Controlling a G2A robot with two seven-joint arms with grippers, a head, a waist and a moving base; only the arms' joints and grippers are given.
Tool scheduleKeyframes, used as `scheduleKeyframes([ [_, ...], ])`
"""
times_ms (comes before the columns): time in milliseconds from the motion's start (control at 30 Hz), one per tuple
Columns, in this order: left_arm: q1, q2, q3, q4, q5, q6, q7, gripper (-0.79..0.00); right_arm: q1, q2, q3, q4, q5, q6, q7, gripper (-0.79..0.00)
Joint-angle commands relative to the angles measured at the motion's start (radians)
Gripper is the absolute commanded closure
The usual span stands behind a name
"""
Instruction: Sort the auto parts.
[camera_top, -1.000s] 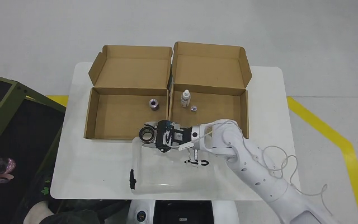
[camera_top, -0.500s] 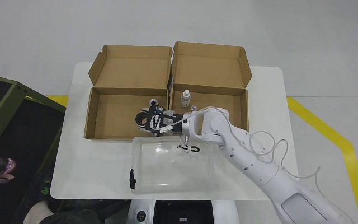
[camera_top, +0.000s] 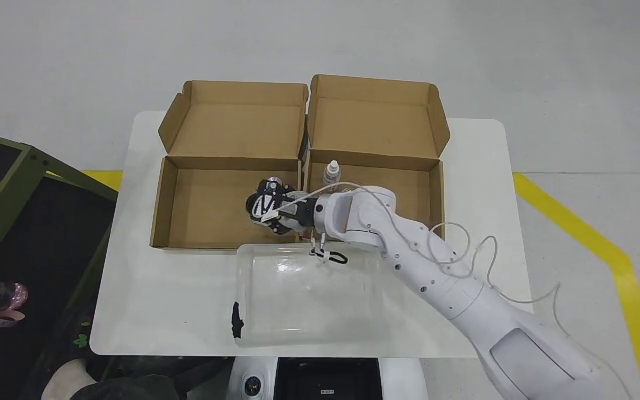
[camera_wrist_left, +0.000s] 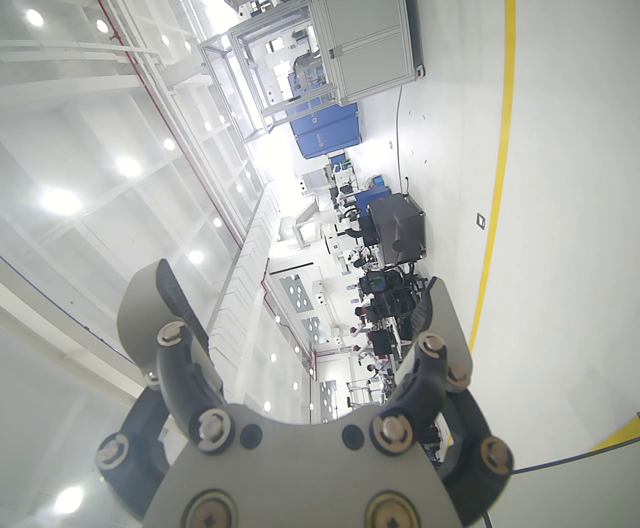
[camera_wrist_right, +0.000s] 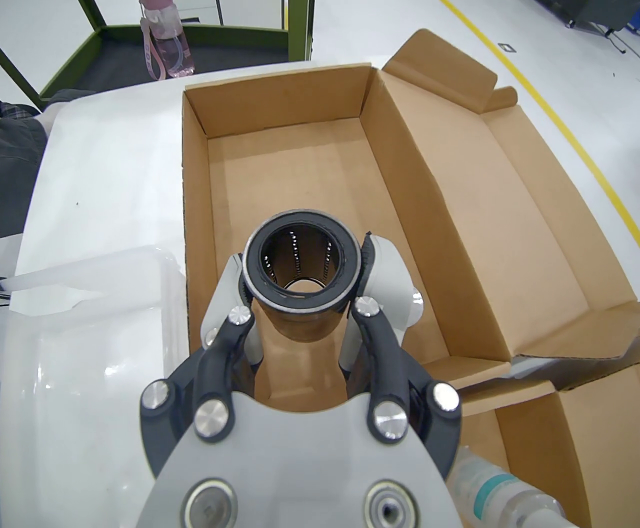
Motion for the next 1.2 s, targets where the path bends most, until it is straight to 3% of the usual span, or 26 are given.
scheduleKeyframes([
  [0,0.000,0.000,0.000,0.000,0.000,0.000,0.000,-0.785,0.005,-0.006,-0.005,0.022,0.001,0.006,0.002,0.000],
  [500,0.000,0.000,0.000,0.000,0.000,0.000,0.000,-0.785,0.039,-0.052,-0.048,0.128,-0.016,0.024,0.036,-0.009],
  [567,0.000,0.000,0.000,0.000,0.000,0.000,0.000,-0.785,0.042,-0.058,-0.052,0.141,-0.020,0.028,0.040,-0.126],
  [633,0.000,0.000,0.000,0.000,0.000,0.000,0.000,-0.785,0.043,-0.064,-0.057,0.151,-0.022,0.029,0.042,-0.179],
  [1167,0.000,0.000,0.000,0.000,0.000,0.000,0.000,-0.785,0.053,-0.088,-0.044,0.161,-0.038,0.022,0.074,-0.348],
])
